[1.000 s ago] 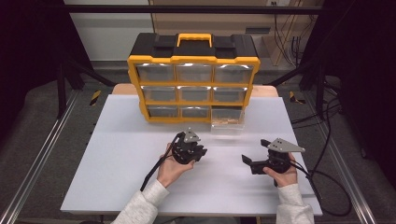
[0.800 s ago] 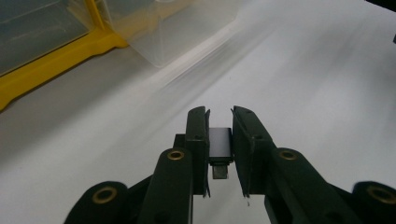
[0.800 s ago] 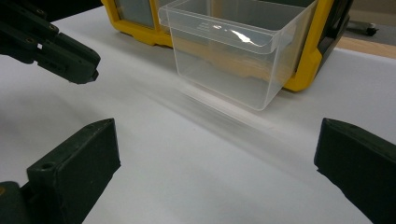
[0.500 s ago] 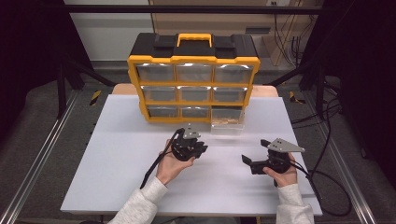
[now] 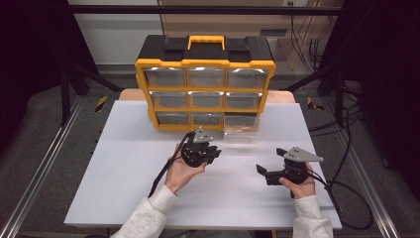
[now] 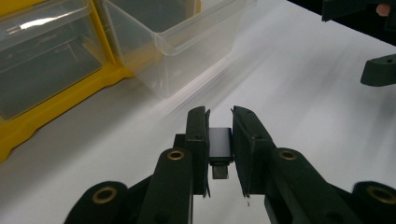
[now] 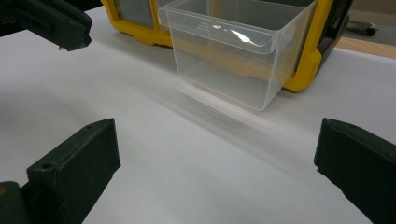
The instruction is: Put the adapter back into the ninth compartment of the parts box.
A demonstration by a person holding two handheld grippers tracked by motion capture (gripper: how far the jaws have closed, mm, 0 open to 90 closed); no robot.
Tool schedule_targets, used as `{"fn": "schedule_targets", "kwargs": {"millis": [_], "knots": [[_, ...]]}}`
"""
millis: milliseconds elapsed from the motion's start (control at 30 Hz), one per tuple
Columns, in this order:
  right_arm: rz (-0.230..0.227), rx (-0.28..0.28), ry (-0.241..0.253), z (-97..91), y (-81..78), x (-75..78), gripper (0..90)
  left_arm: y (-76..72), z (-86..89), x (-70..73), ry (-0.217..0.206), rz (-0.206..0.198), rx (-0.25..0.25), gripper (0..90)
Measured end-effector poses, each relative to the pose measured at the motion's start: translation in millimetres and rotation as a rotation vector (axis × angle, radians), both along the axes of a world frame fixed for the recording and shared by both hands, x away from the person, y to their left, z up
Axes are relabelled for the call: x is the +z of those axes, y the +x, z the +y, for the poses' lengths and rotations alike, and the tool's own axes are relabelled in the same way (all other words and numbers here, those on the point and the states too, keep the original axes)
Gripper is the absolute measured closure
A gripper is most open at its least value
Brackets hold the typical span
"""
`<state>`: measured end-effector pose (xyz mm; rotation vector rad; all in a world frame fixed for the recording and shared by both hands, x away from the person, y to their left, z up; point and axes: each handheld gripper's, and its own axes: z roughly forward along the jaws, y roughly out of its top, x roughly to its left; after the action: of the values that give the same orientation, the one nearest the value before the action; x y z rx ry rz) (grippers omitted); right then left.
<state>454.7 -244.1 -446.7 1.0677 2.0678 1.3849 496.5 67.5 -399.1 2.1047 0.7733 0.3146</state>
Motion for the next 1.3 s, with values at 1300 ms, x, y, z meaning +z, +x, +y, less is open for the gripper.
{"fn": "schedule_targets", "kwargs": {"millis": [1300], "knots": [[0.002,0.006,-0.002,0.7,0.5,-0.8,0.6,13.4,-15.6,33.6,-0.024,-0.044,-0.010,76.2]]}}
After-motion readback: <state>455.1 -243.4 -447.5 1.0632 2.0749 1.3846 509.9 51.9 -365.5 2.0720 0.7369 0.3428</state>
